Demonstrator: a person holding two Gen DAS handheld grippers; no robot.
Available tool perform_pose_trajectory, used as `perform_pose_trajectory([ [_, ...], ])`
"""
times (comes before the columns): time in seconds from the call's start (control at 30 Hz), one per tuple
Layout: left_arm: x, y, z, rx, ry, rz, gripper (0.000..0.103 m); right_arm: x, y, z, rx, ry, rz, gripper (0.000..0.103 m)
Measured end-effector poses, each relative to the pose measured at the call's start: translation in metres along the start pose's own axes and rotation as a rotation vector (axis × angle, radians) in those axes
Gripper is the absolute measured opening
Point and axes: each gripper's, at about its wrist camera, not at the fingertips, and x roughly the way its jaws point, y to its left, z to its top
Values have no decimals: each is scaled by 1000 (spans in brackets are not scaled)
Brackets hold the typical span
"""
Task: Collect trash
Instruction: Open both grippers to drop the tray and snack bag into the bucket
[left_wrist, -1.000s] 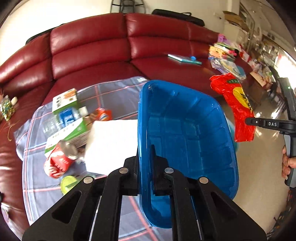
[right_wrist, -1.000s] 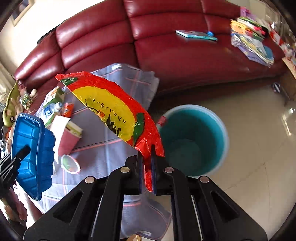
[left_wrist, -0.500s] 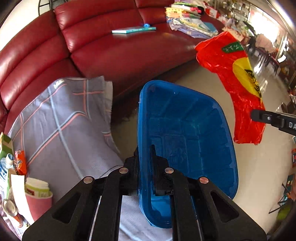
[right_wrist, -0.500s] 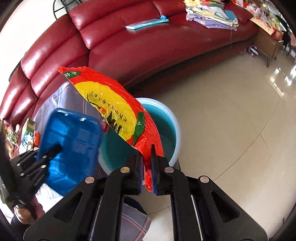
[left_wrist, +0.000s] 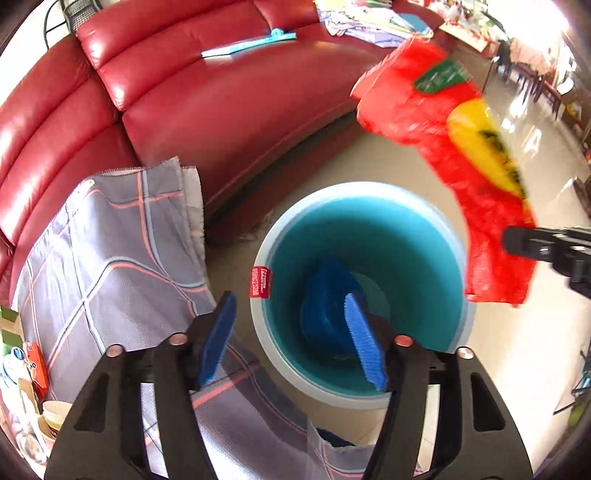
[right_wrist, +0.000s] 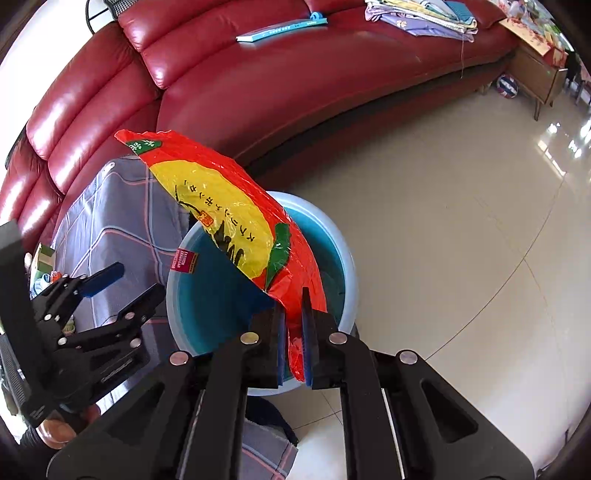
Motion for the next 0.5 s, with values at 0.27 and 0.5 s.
perform_pose_trajectory([
  [0.27, -25, 29, -14, -77, -45, -18, 94, 19, 6, -4, -5, 48, 12, 7],
  [0.5, -53, 52, -27, -156, -79, -66, 99, 34, 15, -11, -11, 83, -7, 9],
])
